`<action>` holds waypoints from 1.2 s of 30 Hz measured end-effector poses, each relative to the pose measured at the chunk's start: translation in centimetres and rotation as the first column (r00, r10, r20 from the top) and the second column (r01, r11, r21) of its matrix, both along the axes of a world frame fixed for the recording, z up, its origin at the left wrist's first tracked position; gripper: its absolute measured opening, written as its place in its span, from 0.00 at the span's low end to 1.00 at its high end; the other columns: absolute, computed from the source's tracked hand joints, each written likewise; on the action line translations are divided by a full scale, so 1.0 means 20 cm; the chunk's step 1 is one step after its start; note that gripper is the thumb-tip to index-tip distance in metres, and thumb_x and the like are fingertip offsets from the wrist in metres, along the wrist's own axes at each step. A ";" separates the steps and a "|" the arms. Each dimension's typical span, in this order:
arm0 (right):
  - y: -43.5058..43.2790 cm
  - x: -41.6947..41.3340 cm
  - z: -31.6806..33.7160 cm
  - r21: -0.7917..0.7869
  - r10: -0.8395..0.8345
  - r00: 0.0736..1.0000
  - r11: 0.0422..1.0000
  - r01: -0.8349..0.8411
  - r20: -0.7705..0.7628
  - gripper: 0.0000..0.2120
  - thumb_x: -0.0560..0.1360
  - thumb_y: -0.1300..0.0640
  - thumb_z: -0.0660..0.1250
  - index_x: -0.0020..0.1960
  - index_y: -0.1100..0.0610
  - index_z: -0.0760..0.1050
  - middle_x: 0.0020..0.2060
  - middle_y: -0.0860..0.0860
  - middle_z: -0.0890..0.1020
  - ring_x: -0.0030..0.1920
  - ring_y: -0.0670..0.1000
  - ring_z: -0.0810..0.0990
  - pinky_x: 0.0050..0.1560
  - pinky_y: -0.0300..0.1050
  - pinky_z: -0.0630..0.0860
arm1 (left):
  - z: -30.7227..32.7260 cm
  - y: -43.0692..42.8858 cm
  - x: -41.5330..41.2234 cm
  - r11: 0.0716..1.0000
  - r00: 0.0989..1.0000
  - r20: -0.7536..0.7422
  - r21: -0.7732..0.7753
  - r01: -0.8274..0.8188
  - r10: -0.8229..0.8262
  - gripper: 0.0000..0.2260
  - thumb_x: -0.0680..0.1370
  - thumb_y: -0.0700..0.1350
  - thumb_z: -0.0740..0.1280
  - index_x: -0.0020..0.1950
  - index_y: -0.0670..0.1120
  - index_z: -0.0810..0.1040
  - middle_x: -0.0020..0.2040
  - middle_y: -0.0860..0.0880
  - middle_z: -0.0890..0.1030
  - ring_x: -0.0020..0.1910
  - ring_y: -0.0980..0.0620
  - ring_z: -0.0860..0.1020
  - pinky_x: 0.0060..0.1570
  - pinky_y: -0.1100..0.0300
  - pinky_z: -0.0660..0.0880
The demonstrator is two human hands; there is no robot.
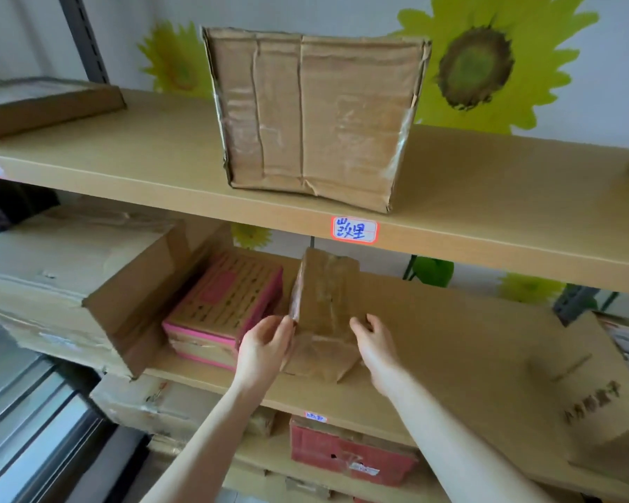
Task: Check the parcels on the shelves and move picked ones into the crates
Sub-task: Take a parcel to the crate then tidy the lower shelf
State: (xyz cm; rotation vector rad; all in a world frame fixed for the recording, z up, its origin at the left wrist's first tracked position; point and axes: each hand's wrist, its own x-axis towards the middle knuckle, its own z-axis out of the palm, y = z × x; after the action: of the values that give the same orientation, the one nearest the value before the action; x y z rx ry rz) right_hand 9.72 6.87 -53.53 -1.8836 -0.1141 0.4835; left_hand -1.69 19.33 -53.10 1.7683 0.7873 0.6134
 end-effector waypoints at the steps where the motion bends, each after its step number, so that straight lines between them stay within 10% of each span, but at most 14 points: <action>1: -0.04 0.03 -0.02 0.022 -0.016 0.999 1.000 0.016 -0.034 0.23 0.78 0.49 0.59 0.72 0.53 0.61 0.69 0.53 0.68 0.65 0.56 0.71 0.64 0.53 0.70 | -0.01 0.00 0.01 1.000 1.000 0.007 -0.020 0.009 -0.009 0.06 0.76 0.48 0.65 0.40 0.52 0.80 0.36 0.56 0.81 0.36 0.60 0.77 0.33 0.74 0.70; 5: -0.21 0.14 -0.07 0.018 -0.072 0.997 0.997 0.072 -0.019 0.20 0.78 0.60 0.59 0.68 0.49 0.67 0.61 0.54 0.75 0.56 0.55 0.76 0.49 0.46 0.76 | -0.08 -0.02 0.10 0.989 0.985 -0.164 -0.143 0.037 -0.060 0.22 0.72 0.53 0.71 0.62 0.44 0.74 0.55 0.50 0.79 0.56 0.50 0.77 0.53 0.61 0.72; 9: -0.30 0.14 -0.06 0.114 -0.104 0.991 0.987 0.114 -0.088 0.05 0.77 0.52 0.64 0.50 0.49 0.77 0.58 0.54 0.79 0.53 0.52 0.79 0.59 0.49 0.73 | -0.09 -0.12 0.19 0.890 0.956 -0.112 -0.407 0.204 -0.270 0.12 0.71 0.57 0.69 0.43 0.49 0.81 0.34 0.60 0.81 0.35 0.61 0.76 0.33 0.71 0.69; 12: -0.33 0.12 -0.06 0.224 -0.089 0.960 0.963 0.151 -0.264 0.26 0.71 0.36 0.62 0.62 0.51 0.74 0.58 0.50 0.79 0.58 0.50 0.78 0.61 0.51 0.73 | -0.12 -0.16 0.20 0.872 0.945 -0.055 -0.405 0.275 -0.323 0.08 0.74 0.55 0.67 0.42 0.52 0.81 0.33 0.59 0.82 0.31 0.66 0.77 0.31 0.71 0.70; 19: -0.33 -0.01 -0.06 0.286 -0.108 0.986 0.948 0.141 -0.129 0.06 0.73 0.56 0.68 0.41 0.46 0.79 0.38 0.37 0.84 0.43 0.38 0.81 0.50 0.40 0.72 | -0.13 -0.12 0.14 0.835 0.945 0.030 -0.459 0.302 -0.326 0.07 0.74 0.51 0.67 0.46 0.50 0.82 0.35 0.59 0.84 0.33 0.66 0.79 0.37 0.66 0.72; 24: -0.39 -0.18 -0.03 0.300 -0.243 0.961 0.914 0.272 -0.131 0.17 0.74 0.53 0.67 0.62 0.51 0.73 0.55 0.45 0.78 0.55 0.44 0.76 0.55 0.41 0.67 | -0.08 -0.16 0.09 0.824 0.919 0.043 -0.429 0.370 -0.391 0.08 0.74 0.49 0.68 0.48 0.46 0.81 0.38 0.53 0.84 0.36 0.60 0.80 0.41 0.61 0.75; 29: -0.68 -0.53 0.00 0.316 -0.536 0.835 0.776 0.546 -0.127 0.09 0.73 0.58 0.68 0.40 0.44 0.79 0.46 0.43 0.83 0.48 0.43 0.80 0.54 0.44 0.74 | -0.07 -0.42 0.01 0.703 0.804 0.042 -0.460 0.543 -0.593 0.08 0.74 0.44 0.68 0.51 0.44 0.79 0.43 0.46 0.84 0.41 0.50 0.81 0.42 0.55 0.79; 32: -0.93 -0.79 0.00 0.332 -0.677 0.721 0.652 0.681 -0.149 0.08 0.73 0.62 0.66 0.43 0.50 0.79 0.46 0.50 0.83 0.51 0.52 0.81 0.58 0.52 0.74 | -0.10 -0.69 -0.10 0.610 0.703 0.030 -0.470 0.637 -0.711 0.08 0.73 0.44 0.68 0.51 0.46 0.78 0.46 0.44 0.84 0.44 0.46 0.81 0.42 0.51 0.79; 36: -1.31 -1.17 -0.03 0.339 -0.831 0.532 0.459 0.821 -0.164 0.08 0.74 0.64 0.64 0.46 0.52 0.79 0.40 0.51 0.81 0.38 0.48 0.78 0.38 0.45 0.73 | -0.16 -1.13 -0.31 0.437 0.509 0.052 -0.442 0.783 -0.859 0.03 0.74 0.42 0.68 0.47 0.47 0.78 0.40 0.49 0.82 0.40 0.47 0.79 0.37 0.56 0.75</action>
State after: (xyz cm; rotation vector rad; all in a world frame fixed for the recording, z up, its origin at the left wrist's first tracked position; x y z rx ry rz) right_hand -13.77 -19.28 -54.18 -1.3232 0.6586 -0.2548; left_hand -7.80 -3.35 -56.21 1.5543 0.0423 -0.3944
